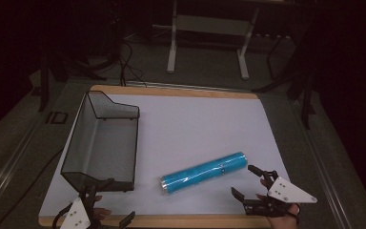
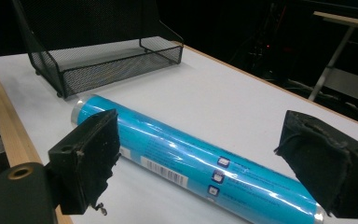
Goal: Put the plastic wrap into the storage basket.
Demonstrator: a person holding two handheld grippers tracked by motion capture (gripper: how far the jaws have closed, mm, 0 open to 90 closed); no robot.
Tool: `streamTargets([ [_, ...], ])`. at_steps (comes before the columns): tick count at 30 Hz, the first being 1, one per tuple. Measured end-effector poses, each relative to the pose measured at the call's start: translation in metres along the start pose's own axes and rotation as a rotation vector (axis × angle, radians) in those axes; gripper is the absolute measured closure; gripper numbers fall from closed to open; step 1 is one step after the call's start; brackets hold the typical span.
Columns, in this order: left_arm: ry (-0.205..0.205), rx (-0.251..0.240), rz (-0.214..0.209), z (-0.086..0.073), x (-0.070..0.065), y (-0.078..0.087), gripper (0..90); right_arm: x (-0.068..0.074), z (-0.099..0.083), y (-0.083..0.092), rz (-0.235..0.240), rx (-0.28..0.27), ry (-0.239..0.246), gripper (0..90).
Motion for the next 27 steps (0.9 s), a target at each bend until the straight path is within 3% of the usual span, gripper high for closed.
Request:
streamTargets([
  [4,-0.005,0.002,-0.006,0.0,-0.001,-0.001,1.6,-0.003,0.0,0.001,0.011,0.01,0.001,12.7],
  [10,-0.002,0.006,-0.013,-0.001,-0.001,-0.001,1.6,-0.003,0.001,0.003,0.003,0.013,0.04,13.0],
  [15,-0.005,0.013,-0.019,-0.001,-0.001,-0.002,1.6,-0.003,0.0,0.001,0.008,-0.015,0.103,13.1],
  [18,-0.008,0.019,-0.017,-0.002,-0.001,-0.002,1.6,-0.001,-0.001,-0.002,-0.005,0.016,0.121,16.4],
  [20,-0.007,0.018,-0.018,-0.002,-0.001,-0.002,1.6,0.0,-0.001,-0.003,0.011,0.043,0.115,19.9],
  [22,-0.004,0.021,-0.02,-0.002,-0.001,-0.002,1.6,0.001,-0.004,-0.008,0.051,0.118,0.076,20.0],
  [23,-0.005,0.019,-0.02,-0.002,0.0,-0.002,1.6,0.001,-0.006,-0.011,0.07,0.128,0.072,20.1],
  [24,-0.002,0.017,-0.021,-0.002,0.0,-0.002,1.6,0.001,-0.006,-0.013,0.086,0.123,0.109,20.1],
  [26,-0.003,0.019,-0.02,-0.002,-0.001,-0.002,1.6,0.0,-0.005,-0.015,0.145,0.105,0.098,20.1],
  [27,-0.004,0.019,-0.02,-0.002,-0.001,-0.002,1.6,0.0,-0.005,-0.015,0.145,0.105,0.098,20.1],
])
Point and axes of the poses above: each handheld gripper's, and its own axes: y roughly backward along the jaws, z roughly out of its top, x roughly to its left, the point moved 2 cm from there along -y, roughly forward along the jaws, and after that the axes turned 1 degree about y, right-handed, at the moved point
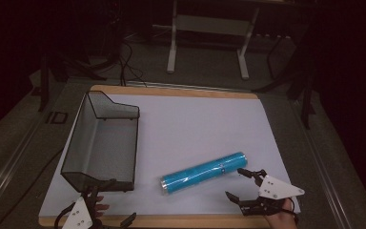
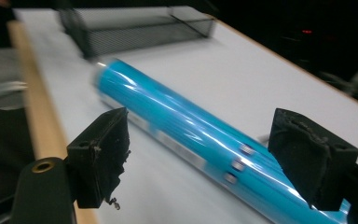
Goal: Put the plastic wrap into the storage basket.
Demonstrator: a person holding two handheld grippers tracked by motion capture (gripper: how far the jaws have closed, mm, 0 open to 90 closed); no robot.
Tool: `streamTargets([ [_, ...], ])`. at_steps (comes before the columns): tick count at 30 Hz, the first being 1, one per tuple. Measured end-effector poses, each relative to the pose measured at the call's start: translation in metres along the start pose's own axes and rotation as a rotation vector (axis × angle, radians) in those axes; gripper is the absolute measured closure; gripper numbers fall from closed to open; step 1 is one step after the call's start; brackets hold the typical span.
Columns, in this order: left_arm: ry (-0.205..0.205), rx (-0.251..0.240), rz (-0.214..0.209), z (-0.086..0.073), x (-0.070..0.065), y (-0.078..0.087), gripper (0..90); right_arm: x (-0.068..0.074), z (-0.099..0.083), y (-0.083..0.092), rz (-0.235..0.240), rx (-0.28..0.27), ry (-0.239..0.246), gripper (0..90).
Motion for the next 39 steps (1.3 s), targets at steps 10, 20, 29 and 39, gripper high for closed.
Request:
streamTargets([
  [10,0.0,0.012,-0.009,0.0,-0.002,-0.001,1.6,-0.006,0.0,-0.022,0.083,0.154,0.049,17.8],
  [20,0.004,0.019,-0.015,-0.001,-0.003,-0.002,1.6,-0.016,0.001,-0.035,0.083,0.266,0.057,11.9],
  [29,0.012,0.021,-0.016,-0.001,-0.003,-0.002,1.6,-0.016,0.006,-0.05,0.059,0.372,0.096,9.7],
  [39,0.013,0.026,-0.018,-0.001,-0.003,-0.002,1.6,-0.022,0.015,-0.065,0.115,0.439,0.234,10.0],
])
Point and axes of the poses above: each handheld gripper's, and its own axes: y roughly backward along the jaws, z roughly out of its top, x roughly to its left, the point moved 2 cm from there along -y, roughly forward along the jaws, and after that the axes turned 1 degree about y, right-handed, at the moved point
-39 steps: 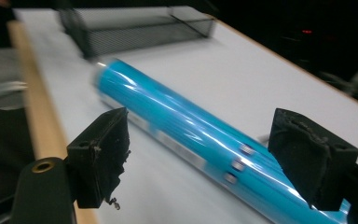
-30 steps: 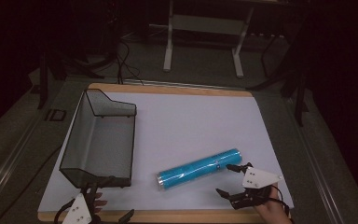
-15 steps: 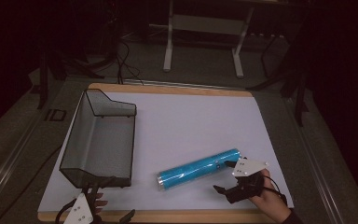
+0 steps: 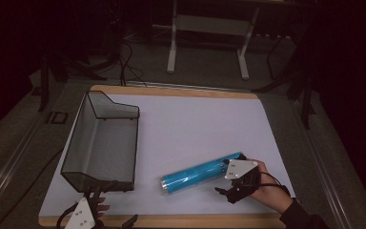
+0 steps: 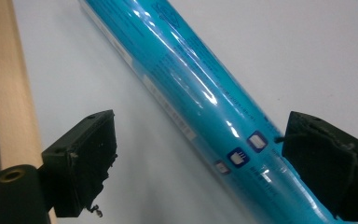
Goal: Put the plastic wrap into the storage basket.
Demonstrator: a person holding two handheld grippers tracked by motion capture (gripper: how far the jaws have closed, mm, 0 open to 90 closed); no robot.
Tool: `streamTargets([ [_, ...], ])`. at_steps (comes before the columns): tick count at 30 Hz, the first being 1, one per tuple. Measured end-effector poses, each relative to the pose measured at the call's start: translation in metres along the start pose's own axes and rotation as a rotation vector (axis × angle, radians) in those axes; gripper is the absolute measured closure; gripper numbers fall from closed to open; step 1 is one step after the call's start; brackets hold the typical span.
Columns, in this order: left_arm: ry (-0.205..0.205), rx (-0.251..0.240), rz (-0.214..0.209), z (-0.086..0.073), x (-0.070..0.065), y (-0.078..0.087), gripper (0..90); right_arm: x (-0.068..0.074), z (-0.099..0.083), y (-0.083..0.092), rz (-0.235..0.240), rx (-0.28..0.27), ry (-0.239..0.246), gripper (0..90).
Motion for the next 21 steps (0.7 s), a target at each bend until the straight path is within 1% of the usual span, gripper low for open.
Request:
streamTargets([
  [1,0.0,0.001,0.0,0.0,0.0,0.0,1.6,0.0,0.0,0.0,0.0,0.0,0.0,10.0],
  [2,0.001,0.001,-0.002,0.0,0.0,0.0,1.6,-0.003,0.002,-0.003,0.014,0.017,0.039,12.5],
  [3,0.0,0.001,-0.002,0.0,0.0,0.0,1.6,-0.003,0.002,-0.003,0.014,0.017,0.039,12.5],
  [4,-0.001,0.002,-0.001,0.0,0.0,0.0,1.6,-0.005,0.004,-0.006,0.042,0.035,0.065,13.9],
  [5,-0.001,0.003,-0.002,0.0,0.0,0.0,1.6,-0.005,0.004,-0.006,0.042,0.035,0.065,13.9],
  [6,0.0,0.002,-0.003,0.0,0.0,0.0,1.6,-0.007,0.007,-0.008,0.053,0.041,0.09,13.9],
  [7,0.001,-0.001,-0.004,0.0,0.0,0.0,1.6,-0.008,0.009,-0.009,0.061,0.044,0.104,13.9],
  [8,0.001,0.0,-0.004,0.0,0.0,0.0,1.6,-0.009,0.011,-0.01,0.073,0.05,0.106,14.3],
  [11,0.0,0.004,0.002,-0.001,0.0,0.0,1.6,-0.01,0.014,-0.011,0.08,0.062,0.108,14.8],
  [12,0.002,0.003,0.001,-0.001,0.001,0.0,1.6,-0.011,0.021,-0.015,0.107,0.106,0.104,15.7],
  [13,0.003,0.002,0.001,-0.001,0.001,0.0,1.6,-0.012,0.023,-0.016,0.109,0.129,0.099,14.7],
  [14,0.003,0.003,0.002,-0.001,0.001,0.0,1.6,-0.013,0.026,-0.018,0.121,0.152,0.105,14.5],
  [17,0.004,0.005,-0.002,-0.002,0.001,0.0,1.6,-0.016,0.034,-0.024,0.142,0.209,0.121,13.1],
  [19,-0.001,0.01,-0.004,-0.002,0.0,-0.001,1.6,-0.02,0.039,-0.027,0.167,0.23,0.135,12.6],
  [20,-0.003,0.012,-0.005,-0.002,-0.001,-0.001,1.6,-0.022,0.041,-0.029,0.162,0.247,0.151,12.6],
  [21,-0.003,0.015,-0.004,-0.002,-0.002,0.0,1.6,-0.023,0.043,-0.031,0.171,0.263,0.163,12.6],
])
Point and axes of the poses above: each handheld gripper's, and its own axes: y roughly backward along the jaws, z roughly out of its top, x roughly to its left, the point moved 2 cm from there along -y, roughly forward along the jaws, and after that the axes turned 1 degree about y, right-handed, at the moved point
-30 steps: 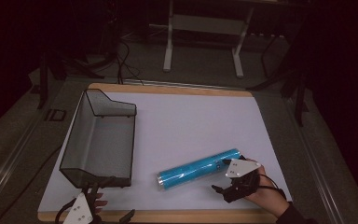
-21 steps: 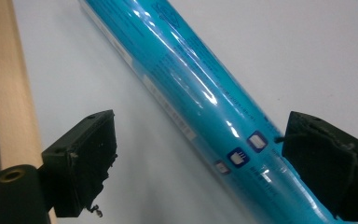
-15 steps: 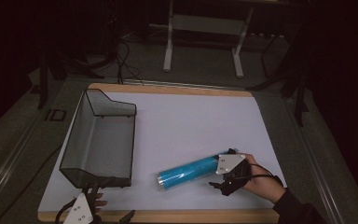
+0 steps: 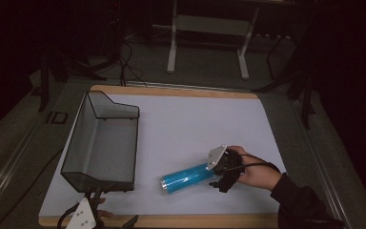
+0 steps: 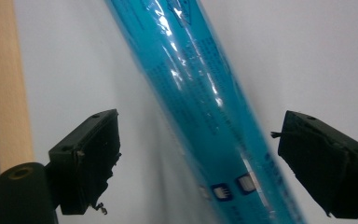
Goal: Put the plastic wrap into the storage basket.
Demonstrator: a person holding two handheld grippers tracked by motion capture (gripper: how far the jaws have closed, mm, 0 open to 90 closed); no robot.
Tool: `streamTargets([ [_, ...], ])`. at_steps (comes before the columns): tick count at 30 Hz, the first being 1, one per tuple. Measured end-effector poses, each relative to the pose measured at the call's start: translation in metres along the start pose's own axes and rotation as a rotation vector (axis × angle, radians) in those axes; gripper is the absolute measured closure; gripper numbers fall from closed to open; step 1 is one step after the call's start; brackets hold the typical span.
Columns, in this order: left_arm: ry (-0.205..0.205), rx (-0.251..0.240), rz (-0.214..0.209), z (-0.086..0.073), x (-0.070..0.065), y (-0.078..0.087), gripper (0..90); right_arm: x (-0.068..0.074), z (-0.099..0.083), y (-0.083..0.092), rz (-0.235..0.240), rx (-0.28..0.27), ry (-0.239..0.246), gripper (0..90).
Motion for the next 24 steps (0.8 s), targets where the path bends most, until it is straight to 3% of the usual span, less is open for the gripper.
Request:
streamTargets([
  [6,0.007,0.006,0.027,-0.001,-0.003,0.005,1.6,-0.013,0.008,-0.008,0.032,0.061,0.069,13.4],
  [11,0.009,0.02,0.07,-0.003,-0.003,0.011,1.6,-0.019,0.014,-0.015,0.123,0.11,0.105,12.5],
  [15,0.02,0.022,0.096,-0.004,-0.003,0.016,1.6,-0.017,0.018,-0.021,0.104,0.157,0.183,10.6],
  [16,0.021,0.023,0.1,-0.004,-0.003,0.017,1.6,-0.016,0.023,-0.028,0.112,0.195,0.198,10.2],
  [18,0.024,0.022,0.109,-0.005,-0.003,0.019,1.6,-0.016,0.025,-0.031,0.113,0.204,0.201,10.2],
  [20,0.028,0.024,0.116,-0.005,-0.004,0.021,1.6,-0.014,0.031,-0.04,0.089,0.216,0.246,10.2],
  [22,0.028,0.027,0.122,-0.005,-0.005,0.023,1.6,-0.013,0.033,-0.042,0.101,0.227,0.247,10.2],
  [23,0.029,0.028,0.125,-0.006,-0.005,0.024,1.6,-0.012,0.036,-0.048,0.11,0.248,0.283,10.2],
  [24,0.03,0.029,0.128,-0.006,-0.005,0.025,1.6,-0.012,0.036,-0.048,0.11,0.248,0.283,10.2],
])
Point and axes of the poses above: each handheld gripper's, and its own axes: y roughly backward along the jaws, z roughly out of its top, x roughly to its left, the point moved 2 cm from there along -y, roughly forward along the jaws, and after that the axes turned 1 degree about y, right-handed, at the moved point
